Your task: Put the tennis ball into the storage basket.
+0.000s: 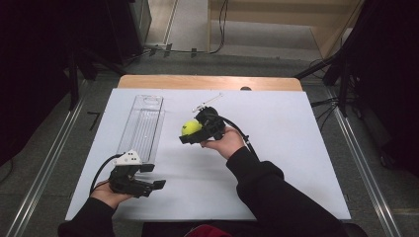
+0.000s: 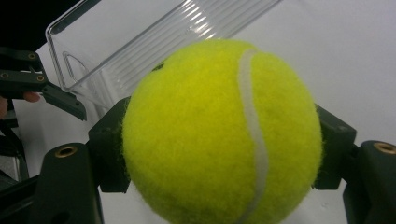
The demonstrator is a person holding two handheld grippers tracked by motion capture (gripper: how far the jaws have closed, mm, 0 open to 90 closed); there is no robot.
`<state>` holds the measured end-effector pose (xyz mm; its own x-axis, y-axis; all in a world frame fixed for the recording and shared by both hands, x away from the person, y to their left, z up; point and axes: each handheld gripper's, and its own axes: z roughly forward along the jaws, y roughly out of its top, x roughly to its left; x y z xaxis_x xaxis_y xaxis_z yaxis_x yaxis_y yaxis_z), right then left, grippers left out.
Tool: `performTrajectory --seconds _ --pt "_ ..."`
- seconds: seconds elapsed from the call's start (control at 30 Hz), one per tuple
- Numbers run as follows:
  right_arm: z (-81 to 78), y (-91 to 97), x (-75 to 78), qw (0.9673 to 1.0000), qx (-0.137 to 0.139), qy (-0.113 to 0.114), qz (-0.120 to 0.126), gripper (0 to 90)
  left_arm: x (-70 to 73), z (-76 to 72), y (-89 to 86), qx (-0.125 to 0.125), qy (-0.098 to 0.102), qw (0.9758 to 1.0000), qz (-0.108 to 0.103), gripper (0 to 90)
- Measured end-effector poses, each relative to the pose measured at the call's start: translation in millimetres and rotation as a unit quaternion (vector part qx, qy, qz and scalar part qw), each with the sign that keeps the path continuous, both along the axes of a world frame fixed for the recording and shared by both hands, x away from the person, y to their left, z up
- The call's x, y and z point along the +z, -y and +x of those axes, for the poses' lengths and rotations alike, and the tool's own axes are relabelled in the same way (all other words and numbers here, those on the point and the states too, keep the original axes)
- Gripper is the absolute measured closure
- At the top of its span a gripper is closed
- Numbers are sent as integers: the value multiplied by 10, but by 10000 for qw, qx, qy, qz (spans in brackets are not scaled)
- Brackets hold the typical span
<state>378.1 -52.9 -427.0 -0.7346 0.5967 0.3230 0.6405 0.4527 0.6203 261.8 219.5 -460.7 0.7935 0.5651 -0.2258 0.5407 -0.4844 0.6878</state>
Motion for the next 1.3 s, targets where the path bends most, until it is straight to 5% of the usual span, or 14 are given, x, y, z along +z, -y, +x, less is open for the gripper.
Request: performTrajectory --seconds 1.3 --pt "238 -380 221 10000 6 41 39 239 6 0 -15 -1 8 10000 -12 244"
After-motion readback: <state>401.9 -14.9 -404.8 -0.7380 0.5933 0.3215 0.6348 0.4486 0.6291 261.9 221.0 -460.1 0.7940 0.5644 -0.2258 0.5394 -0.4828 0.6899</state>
